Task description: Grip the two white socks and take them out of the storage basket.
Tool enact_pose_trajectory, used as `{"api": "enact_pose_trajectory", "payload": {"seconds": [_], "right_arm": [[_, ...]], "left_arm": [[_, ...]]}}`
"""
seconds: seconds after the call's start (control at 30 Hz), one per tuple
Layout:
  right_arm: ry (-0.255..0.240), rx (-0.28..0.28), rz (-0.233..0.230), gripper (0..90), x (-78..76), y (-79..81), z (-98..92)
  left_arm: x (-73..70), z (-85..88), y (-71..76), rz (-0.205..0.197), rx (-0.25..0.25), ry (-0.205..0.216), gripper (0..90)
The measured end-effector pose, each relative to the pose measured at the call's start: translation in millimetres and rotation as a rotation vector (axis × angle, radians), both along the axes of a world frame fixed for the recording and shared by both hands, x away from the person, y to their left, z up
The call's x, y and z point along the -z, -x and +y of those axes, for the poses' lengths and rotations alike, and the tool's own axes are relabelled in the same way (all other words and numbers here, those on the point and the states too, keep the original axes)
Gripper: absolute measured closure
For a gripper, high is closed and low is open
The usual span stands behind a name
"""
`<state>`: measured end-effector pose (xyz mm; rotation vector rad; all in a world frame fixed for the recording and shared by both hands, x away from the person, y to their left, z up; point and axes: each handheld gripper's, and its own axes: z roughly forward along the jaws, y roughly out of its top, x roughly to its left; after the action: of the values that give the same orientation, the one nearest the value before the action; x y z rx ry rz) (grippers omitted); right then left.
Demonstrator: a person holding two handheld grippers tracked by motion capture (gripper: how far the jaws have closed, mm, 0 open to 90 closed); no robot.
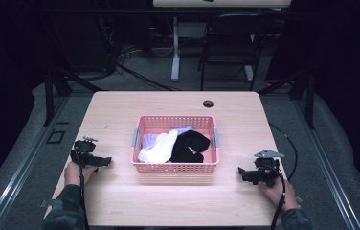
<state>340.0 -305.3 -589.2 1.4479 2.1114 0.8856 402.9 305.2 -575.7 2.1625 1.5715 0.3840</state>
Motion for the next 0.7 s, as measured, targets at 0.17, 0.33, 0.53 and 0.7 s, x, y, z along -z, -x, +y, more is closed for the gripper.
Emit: {"api": "enact_pose_trajectory", "payload": {"seconds": [0.17, 0.33, 0.53, 0.7], "right_arm": [[0.002, -0.002, 0.000, 0.0, 0.0, 0.1, -0.1], [0.000, 0.000, 0.000, 0.0, 0.0, 0.0, 0.0], [0.000, -0.002, 0.001, 0.0, 0.0, -0.1, -0.1], [-0.002, 0.002, -0.003, 0.0, 0.3, 0.1, 0.2]], "left_arm": [[0.9, -0.2, 0.4, -0.011, -0.003, 0.000, 0.0], [0.5, 0.1, 0.8, -0.008, 0.002, -0.001, 0.0], [-5.6, -1.4, 0.1, 0.029, 0.017, -0.040, 0.1], [-28.9, -4.9, 1.0, -0.029, 0.026, 0.013, 0.1]]}}
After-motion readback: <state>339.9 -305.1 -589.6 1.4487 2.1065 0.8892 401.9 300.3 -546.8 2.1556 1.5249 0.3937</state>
